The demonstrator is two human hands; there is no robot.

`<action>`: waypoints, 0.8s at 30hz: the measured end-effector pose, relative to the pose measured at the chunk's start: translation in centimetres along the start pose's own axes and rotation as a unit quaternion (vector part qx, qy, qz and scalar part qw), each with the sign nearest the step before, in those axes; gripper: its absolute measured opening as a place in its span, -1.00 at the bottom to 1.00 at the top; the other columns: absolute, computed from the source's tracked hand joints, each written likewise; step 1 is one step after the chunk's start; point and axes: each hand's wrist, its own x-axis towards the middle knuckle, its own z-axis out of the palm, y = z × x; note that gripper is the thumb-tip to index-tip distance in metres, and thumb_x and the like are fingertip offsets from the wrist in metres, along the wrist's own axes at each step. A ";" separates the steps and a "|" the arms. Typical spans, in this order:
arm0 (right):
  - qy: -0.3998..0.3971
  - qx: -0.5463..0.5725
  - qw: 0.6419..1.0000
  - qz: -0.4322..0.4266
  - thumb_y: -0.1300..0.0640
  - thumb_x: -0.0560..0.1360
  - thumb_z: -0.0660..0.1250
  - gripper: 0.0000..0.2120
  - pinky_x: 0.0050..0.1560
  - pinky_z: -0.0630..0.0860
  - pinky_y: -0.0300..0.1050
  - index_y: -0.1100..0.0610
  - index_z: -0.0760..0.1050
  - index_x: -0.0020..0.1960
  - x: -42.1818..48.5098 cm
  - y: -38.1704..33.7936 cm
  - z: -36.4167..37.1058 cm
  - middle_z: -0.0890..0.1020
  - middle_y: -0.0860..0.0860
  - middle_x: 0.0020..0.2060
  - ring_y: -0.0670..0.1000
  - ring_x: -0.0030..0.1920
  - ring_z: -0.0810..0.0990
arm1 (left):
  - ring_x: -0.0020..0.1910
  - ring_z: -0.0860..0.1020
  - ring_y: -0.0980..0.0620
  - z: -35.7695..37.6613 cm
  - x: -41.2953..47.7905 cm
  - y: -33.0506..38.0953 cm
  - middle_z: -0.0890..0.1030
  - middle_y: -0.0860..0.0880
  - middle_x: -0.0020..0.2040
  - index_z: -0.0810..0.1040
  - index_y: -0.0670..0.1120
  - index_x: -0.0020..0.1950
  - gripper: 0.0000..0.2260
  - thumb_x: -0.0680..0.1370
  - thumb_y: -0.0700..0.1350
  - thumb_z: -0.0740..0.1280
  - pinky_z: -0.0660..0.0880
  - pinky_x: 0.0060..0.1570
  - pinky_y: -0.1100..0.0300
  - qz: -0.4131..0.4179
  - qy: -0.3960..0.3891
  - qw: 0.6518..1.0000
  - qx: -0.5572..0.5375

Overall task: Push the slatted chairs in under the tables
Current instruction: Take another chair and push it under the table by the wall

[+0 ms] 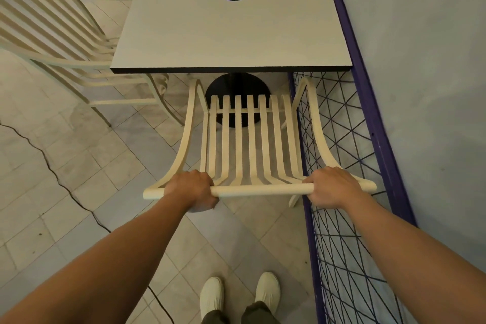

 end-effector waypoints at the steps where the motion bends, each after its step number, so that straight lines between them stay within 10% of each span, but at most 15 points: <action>1: -0.002 0.000 1.000 0.000 -0.03 0.39 0.35 -0.63 -0.16 0.44 -0.10 -0.16 0.61 0.19 0.2 0.2 -0.2 0.52 -0.15 -0.24 -0.01 -0.17 0.54 | -0.12 0.61 0.06 -0.2 0.2 0.1 0.63 0.13 -0.13 0.64 0.18 0.16 -0.66 0.47 0.26 0.32 0.60 0.01 0.03 -0.001 0.000 1.000 -0.001; 24: -0.009 0.004 0.999 0.037 -0.02 0.35 0.37 -0.61 -0.09 0.49 -0.09 -0.23 0.61 0.17 2.8 1.6 -3.3 0.62 -0.16 -0.09 -0.04 -0.12 0.56 | -0.13 0.61 0.05 -2.9 3.7 0.6 0.62 0.13 -0.13 0.63 0.17 0.15 -0.65 0.48 0.27 0.28 0.61 0.02 0.03 0.019 -0.005 1.000 -0.003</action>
